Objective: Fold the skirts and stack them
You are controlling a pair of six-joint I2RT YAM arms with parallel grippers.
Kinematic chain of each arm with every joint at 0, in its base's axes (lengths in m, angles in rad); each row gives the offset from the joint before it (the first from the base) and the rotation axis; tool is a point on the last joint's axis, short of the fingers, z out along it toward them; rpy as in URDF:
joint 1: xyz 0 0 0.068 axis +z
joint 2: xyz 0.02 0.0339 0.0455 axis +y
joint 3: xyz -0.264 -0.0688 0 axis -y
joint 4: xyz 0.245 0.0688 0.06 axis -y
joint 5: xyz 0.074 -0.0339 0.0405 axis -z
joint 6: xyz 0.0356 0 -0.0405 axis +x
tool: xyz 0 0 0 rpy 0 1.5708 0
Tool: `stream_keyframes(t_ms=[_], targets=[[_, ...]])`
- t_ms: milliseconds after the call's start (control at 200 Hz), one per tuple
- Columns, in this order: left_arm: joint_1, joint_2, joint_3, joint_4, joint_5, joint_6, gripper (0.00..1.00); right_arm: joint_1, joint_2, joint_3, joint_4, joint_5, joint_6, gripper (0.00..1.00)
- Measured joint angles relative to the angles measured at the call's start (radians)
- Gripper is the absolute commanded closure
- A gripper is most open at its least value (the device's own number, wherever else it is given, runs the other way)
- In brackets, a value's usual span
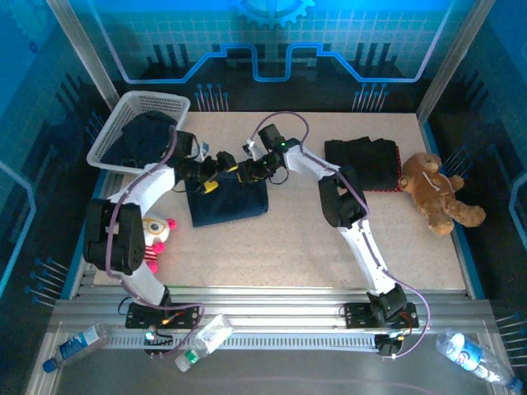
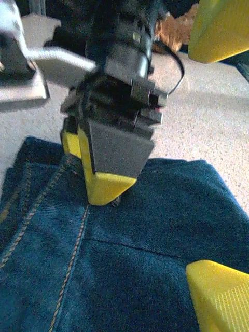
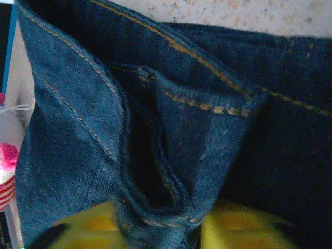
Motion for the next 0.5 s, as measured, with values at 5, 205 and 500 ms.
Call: stream_keyframes(t_ms=[5,205,500], targets=[[-0.001,0.002,0.0,0.0,-0.002,-0.001,0.01,0.0,-0.001,0.0,0.0,0.001,-0.003,0.44],[0.024,0.145,-0.003,0.072,-0.026,-0.096,0.01,-0.008,-0.129,-0.148,0.014,0.158,0.073,0.0],[0.039,0.169,-0.003,0.121,-0.061,-0.15,0.01,-0.048,-0.261,-0.28,0.0,0.195,0.211,0.0]])
